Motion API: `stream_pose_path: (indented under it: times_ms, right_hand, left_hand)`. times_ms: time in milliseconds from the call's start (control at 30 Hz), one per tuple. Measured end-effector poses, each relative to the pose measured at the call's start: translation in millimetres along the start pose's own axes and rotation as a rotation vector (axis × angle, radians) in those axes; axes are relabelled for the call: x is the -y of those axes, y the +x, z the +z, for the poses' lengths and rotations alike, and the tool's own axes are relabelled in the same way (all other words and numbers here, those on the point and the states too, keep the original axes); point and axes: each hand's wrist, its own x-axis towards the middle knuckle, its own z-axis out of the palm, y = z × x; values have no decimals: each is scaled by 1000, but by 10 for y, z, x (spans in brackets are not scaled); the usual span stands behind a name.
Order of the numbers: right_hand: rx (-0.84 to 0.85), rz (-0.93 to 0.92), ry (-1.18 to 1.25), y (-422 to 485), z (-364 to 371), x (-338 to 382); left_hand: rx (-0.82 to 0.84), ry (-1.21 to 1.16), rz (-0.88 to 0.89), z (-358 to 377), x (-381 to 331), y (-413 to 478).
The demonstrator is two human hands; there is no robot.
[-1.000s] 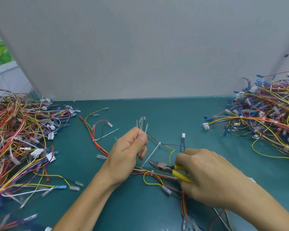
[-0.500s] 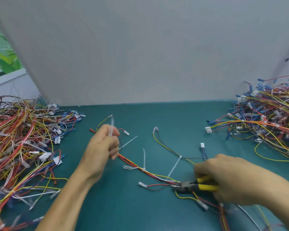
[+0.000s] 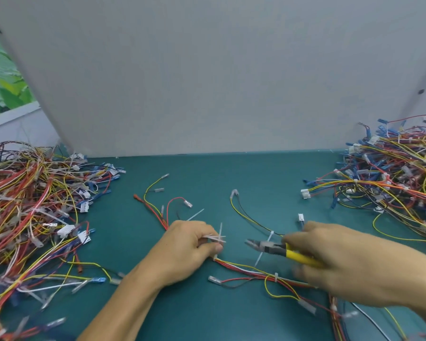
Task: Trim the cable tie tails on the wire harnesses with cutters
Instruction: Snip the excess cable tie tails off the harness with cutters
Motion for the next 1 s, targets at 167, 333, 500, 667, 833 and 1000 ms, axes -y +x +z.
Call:
stream_pose_path:
  times_ms: [167, 333, 500, 667, 833, 1000]
  right_hand:
    - [-24, -29, -77, -11, 84, 188]
    - [-130, -89, -166, 86, 151, 259]
    - [-201, -154, -243, 181, 320, 344]
    - [-208, -133, -262, 248, 393, 348]
    - [-251, -113, -251, 206, 360, 303]
    - [-254, -112, -238, 211, 384, 346]
  left_hand:
    - [44, -64, -9, -18, -86, -110]
    - [-33, -149, -41, 23, -90, -191]
    - [-96, -230, -42, 28, -60, -218]
    - [-77, -245, -55, 13, -19, -196]
    - [-68, -243, -53, 12, 1, -187]
    - [-75, -247, -52, 22, 2, -193]
